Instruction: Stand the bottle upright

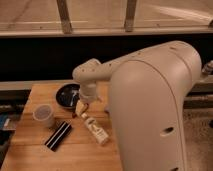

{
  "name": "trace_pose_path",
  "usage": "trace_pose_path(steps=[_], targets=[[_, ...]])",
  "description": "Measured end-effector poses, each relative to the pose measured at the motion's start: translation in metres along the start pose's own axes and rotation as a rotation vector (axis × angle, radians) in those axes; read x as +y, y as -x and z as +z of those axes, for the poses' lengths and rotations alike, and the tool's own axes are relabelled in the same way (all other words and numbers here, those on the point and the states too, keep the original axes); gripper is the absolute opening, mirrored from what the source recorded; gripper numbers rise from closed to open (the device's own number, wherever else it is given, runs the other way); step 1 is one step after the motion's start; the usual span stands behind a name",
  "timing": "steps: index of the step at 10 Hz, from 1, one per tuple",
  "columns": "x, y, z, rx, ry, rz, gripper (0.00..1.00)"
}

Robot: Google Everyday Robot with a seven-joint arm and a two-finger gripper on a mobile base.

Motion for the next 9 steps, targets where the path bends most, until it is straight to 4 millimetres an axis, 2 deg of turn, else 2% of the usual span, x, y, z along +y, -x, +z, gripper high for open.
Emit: trace_pose_path(steps=[5, 9], targets=[[0.001, 0.007, 0.044, 0.010, 0.082, -0.061, 0.80], [0.002, 0.005, 0.053, 0.058, 0.085, -0.086, 0.80]])
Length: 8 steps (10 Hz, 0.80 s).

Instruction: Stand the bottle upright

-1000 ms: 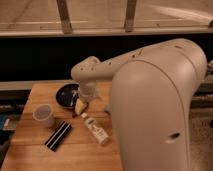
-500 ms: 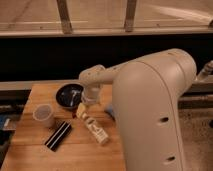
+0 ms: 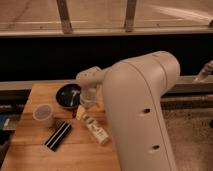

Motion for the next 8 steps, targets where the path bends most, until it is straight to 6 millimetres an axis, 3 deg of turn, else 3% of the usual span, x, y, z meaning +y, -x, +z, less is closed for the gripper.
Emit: trace_pose_path(steps=[4, 8], targets=[[-0.001, -0.001, -0.001, 0.001, -0.009, -0.004, 0.80], [0.000, -0.002, 0.012, 0.087, -0.069, 0.012, 0.80]])
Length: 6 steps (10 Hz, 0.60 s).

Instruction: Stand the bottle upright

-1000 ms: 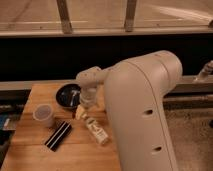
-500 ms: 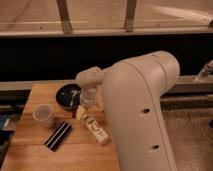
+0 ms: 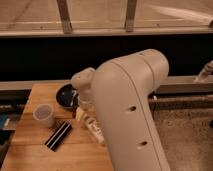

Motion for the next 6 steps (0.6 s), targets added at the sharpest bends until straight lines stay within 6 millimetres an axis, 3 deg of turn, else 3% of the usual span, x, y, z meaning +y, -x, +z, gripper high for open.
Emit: trace_pose_path(steps=[6], targets=[[-0.003, -0.001, 0.019, -0.001, 0.020, 0.023, 0.80]])
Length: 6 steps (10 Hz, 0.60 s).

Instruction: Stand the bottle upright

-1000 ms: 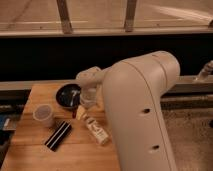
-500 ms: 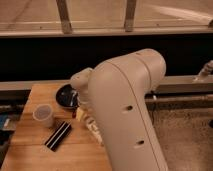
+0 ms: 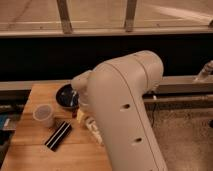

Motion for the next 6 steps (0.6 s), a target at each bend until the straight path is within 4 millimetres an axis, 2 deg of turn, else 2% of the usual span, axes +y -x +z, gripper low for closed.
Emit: trace_pose_path(steps=[6], targets=[[0.002, 0.007, 0.015, -0.032, 0.051, -0.001, 0.80]])
